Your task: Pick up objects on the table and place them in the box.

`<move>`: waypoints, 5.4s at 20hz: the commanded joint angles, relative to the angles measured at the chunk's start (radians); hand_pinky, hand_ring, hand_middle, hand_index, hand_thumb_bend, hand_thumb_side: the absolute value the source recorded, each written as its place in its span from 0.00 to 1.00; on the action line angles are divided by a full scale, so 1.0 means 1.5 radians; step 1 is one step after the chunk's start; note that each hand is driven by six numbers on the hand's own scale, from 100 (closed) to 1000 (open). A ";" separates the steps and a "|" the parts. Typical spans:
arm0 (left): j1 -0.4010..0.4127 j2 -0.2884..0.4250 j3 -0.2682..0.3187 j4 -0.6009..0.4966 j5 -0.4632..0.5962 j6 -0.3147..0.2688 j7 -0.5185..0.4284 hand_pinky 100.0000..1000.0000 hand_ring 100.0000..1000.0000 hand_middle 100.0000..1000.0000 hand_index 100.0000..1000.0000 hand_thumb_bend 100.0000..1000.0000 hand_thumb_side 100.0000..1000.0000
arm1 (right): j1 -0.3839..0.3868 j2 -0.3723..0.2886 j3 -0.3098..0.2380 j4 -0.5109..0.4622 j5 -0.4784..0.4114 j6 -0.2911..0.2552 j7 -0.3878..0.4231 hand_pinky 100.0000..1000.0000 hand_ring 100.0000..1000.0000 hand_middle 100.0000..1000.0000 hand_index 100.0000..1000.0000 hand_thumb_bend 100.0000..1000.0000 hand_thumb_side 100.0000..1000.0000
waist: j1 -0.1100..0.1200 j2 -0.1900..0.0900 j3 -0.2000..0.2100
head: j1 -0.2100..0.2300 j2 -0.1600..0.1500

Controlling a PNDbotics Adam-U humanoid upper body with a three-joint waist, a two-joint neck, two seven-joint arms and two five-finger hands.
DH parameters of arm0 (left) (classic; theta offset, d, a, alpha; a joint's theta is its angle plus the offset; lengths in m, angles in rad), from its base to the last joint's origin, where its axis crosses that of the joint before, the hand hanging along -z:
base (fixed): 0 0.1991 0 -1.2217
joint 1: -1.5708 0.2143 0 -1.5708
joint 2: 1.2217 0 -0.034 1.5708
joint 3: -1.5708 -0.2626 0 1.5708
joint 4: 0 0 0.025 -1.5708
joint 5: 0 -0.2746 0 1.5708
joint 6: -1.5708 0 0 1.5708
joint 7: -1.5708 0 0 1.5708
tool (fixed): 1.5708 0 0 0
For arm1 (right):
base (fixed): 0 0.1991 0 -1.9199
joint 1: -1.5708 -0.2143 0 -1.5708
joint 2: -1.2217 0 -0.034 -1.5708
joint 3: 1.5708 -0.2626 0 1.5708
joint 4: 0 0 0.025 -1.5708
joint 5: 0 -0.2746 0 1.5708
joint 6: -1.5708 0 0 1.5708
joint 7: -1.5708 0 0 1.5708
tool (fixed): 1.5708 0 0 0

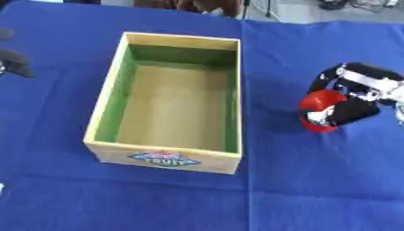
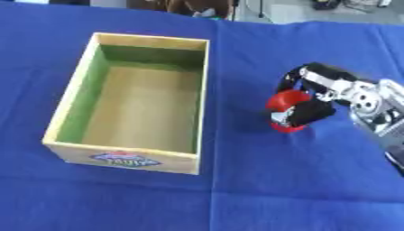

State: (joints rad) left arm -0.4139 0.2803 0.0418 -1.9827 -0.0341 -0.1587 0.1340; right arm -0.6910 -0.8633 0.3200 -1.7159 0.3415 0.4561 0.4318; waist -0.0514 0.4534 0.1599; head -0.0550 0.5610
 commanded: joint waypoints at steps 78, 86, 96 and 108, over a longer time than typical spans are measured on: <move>-0.028 0.000 -0.012 -0.012 0.018 -0.024 -0.007 0.44 0.50 0.60 0.83 0.00 0.89 | -0.287 0.411 0.050 0.331 0.314 -0.101 -0.057 0.56 0.68 0.69 0.74 0.00 0.33 | -0.016 -0.028 0.050 | -0.036 -0.009; -0.025 -0.001 -0.012 -0.012 0.017 -0.021 -0.010 0.44 0.50 0.60 0.83 0.00 0.89 | -0.291 0.394 0.037 0.276 0.351 -0.121 -0.010 0.69 0.79 0.78 0.82 0.00 0.49 | -0.015 -0.031 0.046 | -0.034 -0.008; -0.022 0.000 -0.010 -0.012 0.016 -0.018 -0.010 0.44 0.50 0.60 0.83 0.00 0.89 | -0.288 0.361 0.019 0.192 0.320 -0.104 0.010 0.69 0.80 0.79 0.82 0.03 0.54 | -0.013 -0.035 0.040 | -0.028 -0.008; -0.009 0.003 -0.003 -0.012 0.009 -0.015 -0.002 0.43 0.50 0.60 0.83 0.00 0.89 | -0.256 0.230 -0.105 0.025 0.220 -0.115 -0.089 0.69 0.80 0.80 0.83 0.00 0.53 | -0.001 -0.037 0.018 | -0.003 0.000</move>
State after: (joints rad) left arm -0.4223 0.2716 0.0279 -1.9827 -0.0176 -0.1815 0.1274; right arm -1.0620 -0.4784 0.1885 -1.6312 0.6937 0.2804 0.3188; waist -0.0611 0.4244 0.1857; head -0.0634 0.5609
